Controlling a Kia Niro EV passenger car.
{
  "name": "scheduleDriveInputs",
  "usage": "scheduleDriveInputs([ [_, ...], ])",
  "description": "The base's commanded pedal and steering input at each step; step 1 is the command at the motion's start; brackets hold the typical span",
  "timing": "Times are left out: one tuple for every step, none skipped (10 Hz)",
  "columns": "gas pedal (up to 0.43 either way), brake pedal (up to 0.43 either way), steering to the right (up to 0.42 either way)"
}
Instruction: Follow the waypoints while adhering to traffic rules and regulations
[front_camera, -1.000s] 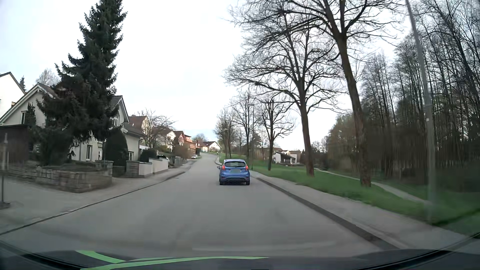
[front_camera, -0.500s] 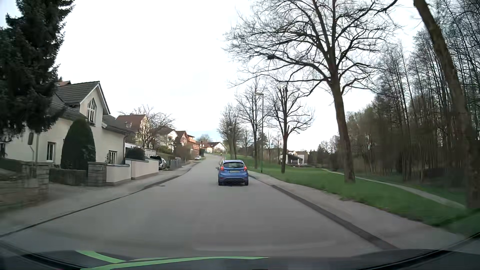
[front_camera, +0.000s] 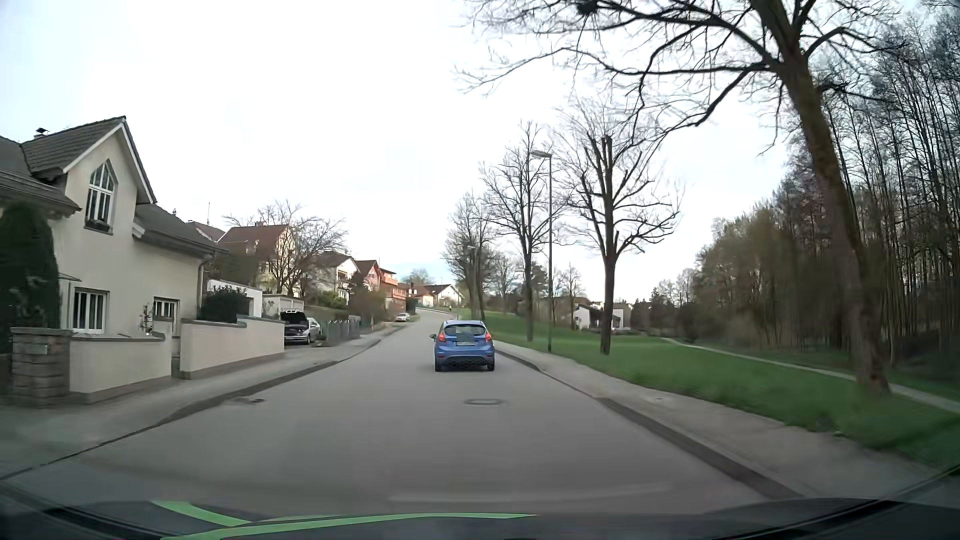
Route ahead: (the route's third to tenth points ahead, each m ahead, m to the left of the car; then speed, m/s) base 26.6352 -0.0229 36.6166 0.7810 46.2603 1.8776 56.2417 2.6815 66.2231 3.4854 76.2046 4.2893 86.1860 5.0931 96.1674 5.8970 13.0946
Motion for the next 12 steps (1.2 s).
scheduleDriveInputs([
  [0.189,0.0,-0.014],
  [0.189,0.0,-0.014],
  [0.189,0.0,-0.013],
  [0.189,0.0,-0.013],
  [0.189,0.0,-0.013],
  [0.189,0.0,-0.013],
  [0.189,0.0,-0.013],
  [0.189,0.0,-0.013],
  [0.189,0.0,-0.014],
  [0.189,0.0,-0.014],
  [0.189,0.0,-0.014],
  [0.189,0.0,-0.014],
])
